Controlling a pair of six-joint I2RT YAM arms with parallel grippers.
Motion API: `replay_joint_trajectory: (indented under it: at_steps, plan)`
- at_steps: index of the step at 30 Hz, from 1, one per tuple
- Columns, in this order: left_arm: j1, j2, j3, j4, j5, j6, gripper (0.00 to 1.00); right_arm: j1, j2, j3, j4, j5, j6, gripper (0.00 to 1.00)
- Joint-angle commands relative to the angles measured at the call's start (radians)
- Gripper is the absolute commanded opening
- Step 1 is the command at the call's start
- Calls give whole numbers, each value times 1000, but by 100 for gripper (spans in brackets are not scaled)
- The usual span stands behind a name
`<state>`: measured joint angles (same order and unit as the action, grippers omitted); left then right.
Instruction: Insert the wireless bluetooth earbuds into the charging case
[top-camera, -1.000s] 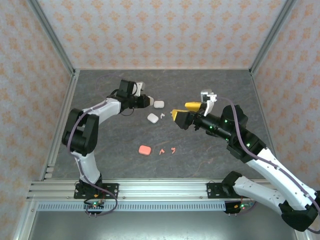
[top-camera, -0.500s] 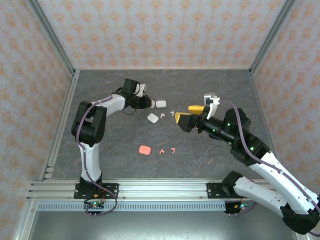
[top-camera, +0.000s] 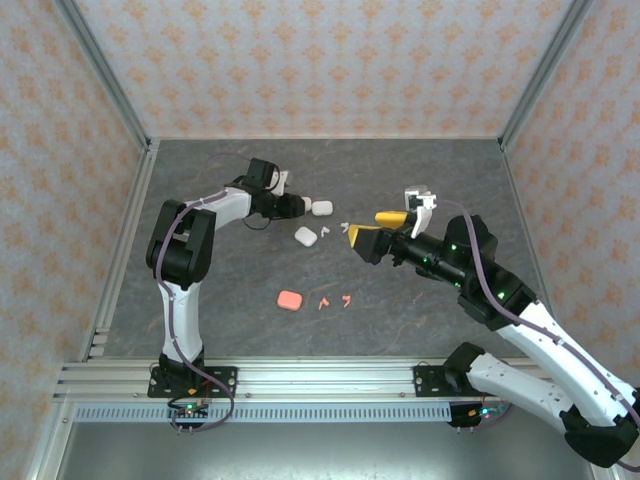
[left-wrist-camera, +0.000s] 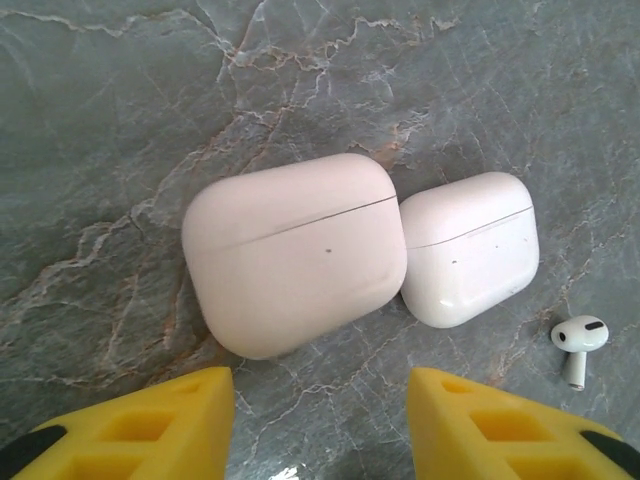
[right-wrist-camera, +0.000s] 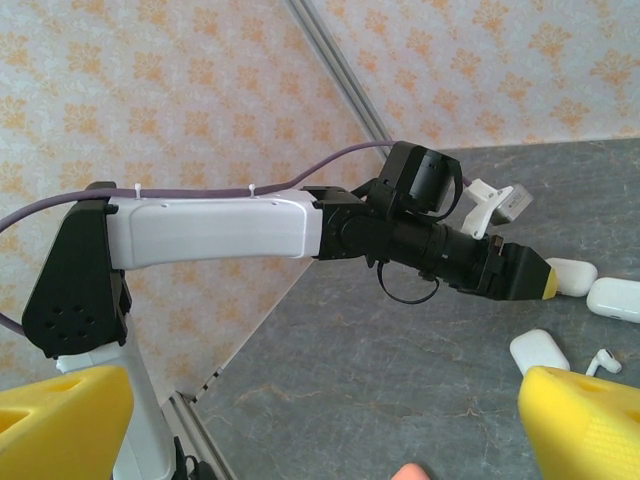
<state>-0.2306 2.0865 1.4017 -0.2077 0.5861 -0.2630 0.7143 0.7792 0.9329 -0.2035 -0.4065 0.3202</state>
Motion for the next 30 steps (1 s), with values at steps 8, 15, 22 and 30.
replay_joint_trajectory:
  at_steps: [8, 15, 22, 30]
  plan:
    - [26, -72, -10, -9, -62, 0, 52, -2, 8, 14, -25, 40, -9, 99]
    - [27, -283, -156, 83, -103, -24, 58, -2, 12, 16, -63, 109, -29, 99]
    - [27, -566, -359, 193, -167, -64, 63, -3, 20, 1, -90, 214, -43, 99]
    - [27, -998, -612, 229, -315, -62, 74, -3, 95, 26, -136, 284, -95, 99]
